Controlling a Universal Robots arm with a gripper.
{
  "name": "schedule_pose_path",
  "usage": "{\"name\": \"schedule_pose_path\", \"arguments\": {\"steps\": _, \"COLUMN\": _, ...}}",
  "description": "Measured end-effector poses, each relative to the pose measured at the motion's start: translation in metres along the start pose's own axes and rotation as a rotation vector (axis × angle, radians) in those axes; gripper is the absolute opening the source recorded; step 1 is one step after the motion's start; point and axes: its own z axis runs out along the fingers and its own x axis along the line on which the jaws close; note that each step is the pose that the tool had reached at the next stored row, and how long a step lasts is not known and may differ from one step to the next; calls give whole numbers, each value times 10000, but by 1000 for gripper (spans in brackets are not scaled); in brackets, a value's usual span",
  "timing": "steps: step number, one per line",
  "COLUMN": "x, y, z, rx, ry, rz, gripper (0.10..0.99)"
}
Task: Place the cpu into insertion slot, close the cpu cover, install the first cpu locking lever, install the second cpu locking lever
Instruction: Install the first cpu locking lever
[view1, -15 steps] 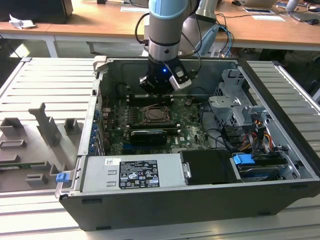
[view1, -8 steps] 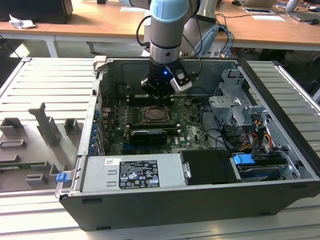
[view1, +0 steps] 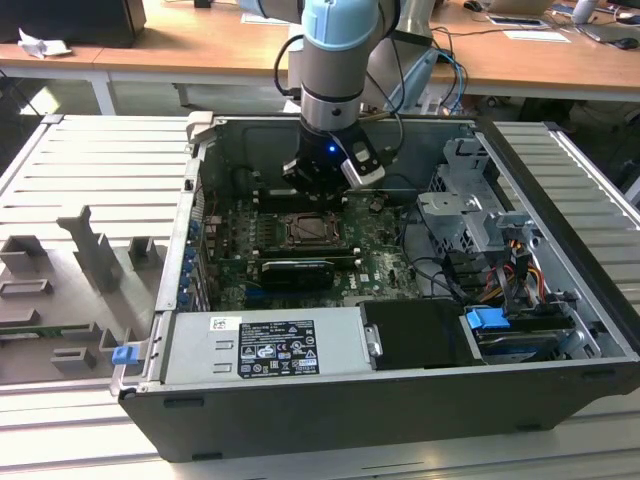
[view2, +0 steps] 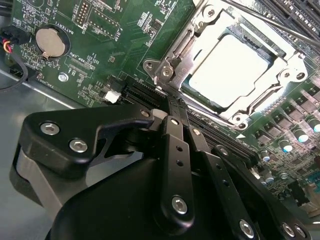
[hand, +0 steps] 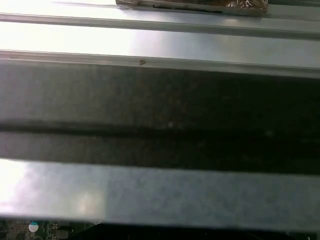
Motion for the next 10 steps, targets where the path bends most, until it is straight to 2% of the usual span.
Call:
{"name": "schedule_pose_path", "arguments": {"steps": 7, "x": -2, "y": 0, "z": 8, "rx": 13, "ry": -3, "rz": -2, "gripper": 106}}
{"name": "schedule_pose_path", "arguments": {"steps": 10, "x": -2, "y": -1, "z": 11, "rx": 62, "ry": 0, "rz": -4, "gripper": 106}}
